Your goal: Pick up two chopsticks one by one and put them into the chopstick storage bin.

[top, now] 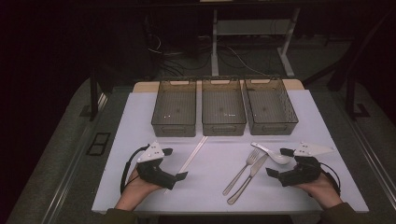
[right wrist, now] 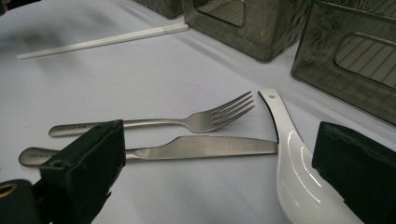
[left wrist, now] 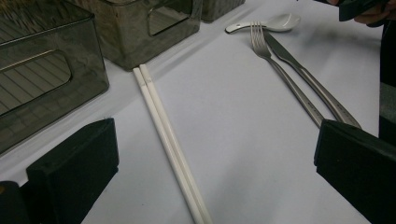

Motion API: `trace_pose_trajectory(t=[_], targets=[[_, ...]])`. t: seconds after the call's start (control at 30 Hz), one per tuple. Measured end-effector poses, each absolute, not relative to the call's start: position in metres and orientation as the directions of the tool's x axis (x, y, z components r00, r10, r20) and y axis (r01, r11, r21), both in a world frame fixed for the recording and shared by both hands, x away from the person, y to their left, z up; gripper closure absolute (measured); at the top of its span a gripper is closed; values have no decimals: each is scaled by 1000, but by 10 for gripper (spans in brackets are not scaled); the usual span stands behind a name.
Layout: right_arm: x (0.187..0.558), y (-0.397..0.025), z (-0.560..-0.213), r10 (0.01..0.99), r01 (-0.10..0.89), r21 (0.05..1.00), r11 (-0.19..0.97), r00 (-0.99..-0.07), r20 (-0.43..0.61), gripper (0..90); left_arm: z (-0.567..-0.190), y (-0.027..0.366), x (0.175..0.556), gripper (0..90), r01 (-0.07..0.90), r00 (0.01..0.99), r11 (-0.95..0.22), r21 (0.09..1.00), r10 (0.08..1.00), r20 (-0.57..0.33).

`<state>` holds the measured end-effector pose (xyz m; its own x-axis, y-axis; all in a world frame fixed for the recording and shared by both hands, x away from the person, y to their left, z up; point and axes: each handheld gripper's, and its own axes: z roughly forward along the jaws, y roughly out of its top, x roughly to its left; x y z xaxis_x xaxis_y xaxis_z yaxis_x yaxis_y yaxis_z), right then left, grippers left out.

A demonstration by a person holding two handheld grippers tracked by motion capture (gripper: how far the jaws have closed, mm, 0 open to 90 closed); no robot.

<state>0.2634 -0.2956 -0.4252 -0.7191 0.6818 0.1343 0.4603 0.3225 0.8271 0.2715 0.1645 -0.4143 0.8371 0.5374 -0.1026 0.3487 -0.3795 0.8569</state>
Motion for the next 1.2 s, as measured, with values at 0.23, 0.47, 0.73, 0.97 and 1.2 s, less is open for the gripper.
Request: trace_pose_trajectory(t=[0.23, 0.47, 0.73, 0.97, 1.2], targets=[[263, -296, -426, 680, 463, 826, 320, -720, 141, 29, -413, 164, 271, 0, 352, 836, -381, 855, 539, -104], [263, -297, -426, 682, 470, 826, 310, -715, 152, 29, -410, 161, 275, 0, 352, 830, -378, 856, 549, -99], [262, -297, -426, 686, 479, 829, 290, -708, 170, 29, -406, 156, 283, 0, 348, 825, -368, 862, 557, -95], [262, -298, -426, 695, 482, 829, 283, -699, 169, 29, -405, 152, 291, 19, 344, 815, -367, 864, 574, -81], [262, -298, -426, 704, 480, 831, 282, -692, 161, 29, -403, 150, 299, 51, 345, 804, -351, 871, 588, -81]])
